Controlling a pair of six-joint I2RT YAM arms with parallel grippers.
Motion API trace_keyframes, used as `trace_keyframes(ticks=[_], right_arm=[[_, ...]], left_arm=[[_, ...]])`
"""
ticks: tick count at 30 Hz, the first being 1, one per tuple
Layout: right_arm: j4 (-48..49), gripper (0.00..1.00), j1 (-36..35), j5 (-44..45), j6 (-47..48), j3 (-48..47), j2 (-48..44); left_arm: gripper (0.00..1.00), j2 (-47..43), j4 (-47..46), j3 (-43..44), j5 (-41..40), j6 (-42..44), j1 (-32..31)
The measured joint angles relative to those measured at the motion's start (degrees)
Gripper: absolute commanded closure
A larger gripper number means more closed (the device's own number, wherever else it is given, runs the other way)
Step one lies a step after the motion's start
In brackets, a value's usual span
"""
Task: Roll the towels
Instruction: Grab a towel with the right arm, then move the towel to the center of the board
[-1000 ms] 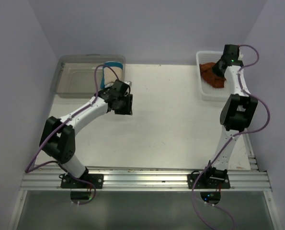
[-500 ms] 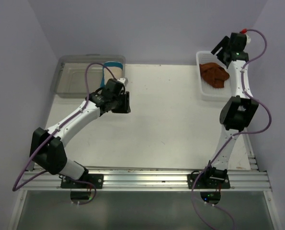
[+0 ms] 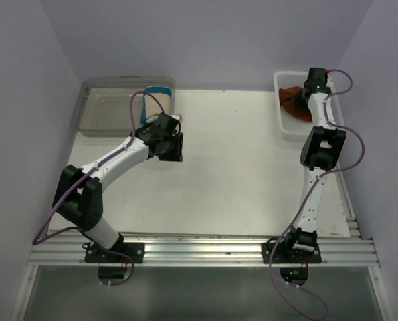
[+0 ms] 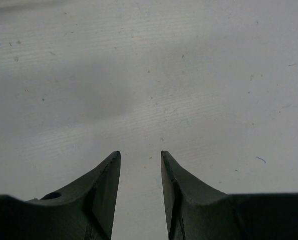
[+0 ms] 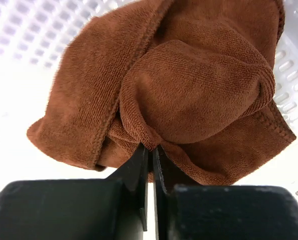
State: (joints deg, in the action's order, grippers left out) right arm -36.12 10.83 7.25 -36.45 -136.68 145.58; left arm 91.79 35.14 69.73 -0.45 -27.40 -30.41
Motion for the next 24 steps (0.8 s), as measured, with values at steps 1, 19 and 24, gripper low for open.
trace_keyframes(ticks=[1, 19, 24], right_arm=[[0.3, 1.00, 0.2, -0.4, -0.4, 0.0, -0.1], [8.2, 1.00, -4.2, -7.0, 0.4, 22.3, -50.1], [7.2, 1.00, -15.7, -8.2, 3.3, 20.4, -60.7]], left_arm=[[0.59, 0.4, 0.0, 0.0, 0.0, 0.0, 0.0], [0.59, -4.0, -1.9, -0.7, 2.7, -1.7, 0.0], [0.57, -8.7, -1.9, -1.2, 2.7, -2.3, 0.2]])
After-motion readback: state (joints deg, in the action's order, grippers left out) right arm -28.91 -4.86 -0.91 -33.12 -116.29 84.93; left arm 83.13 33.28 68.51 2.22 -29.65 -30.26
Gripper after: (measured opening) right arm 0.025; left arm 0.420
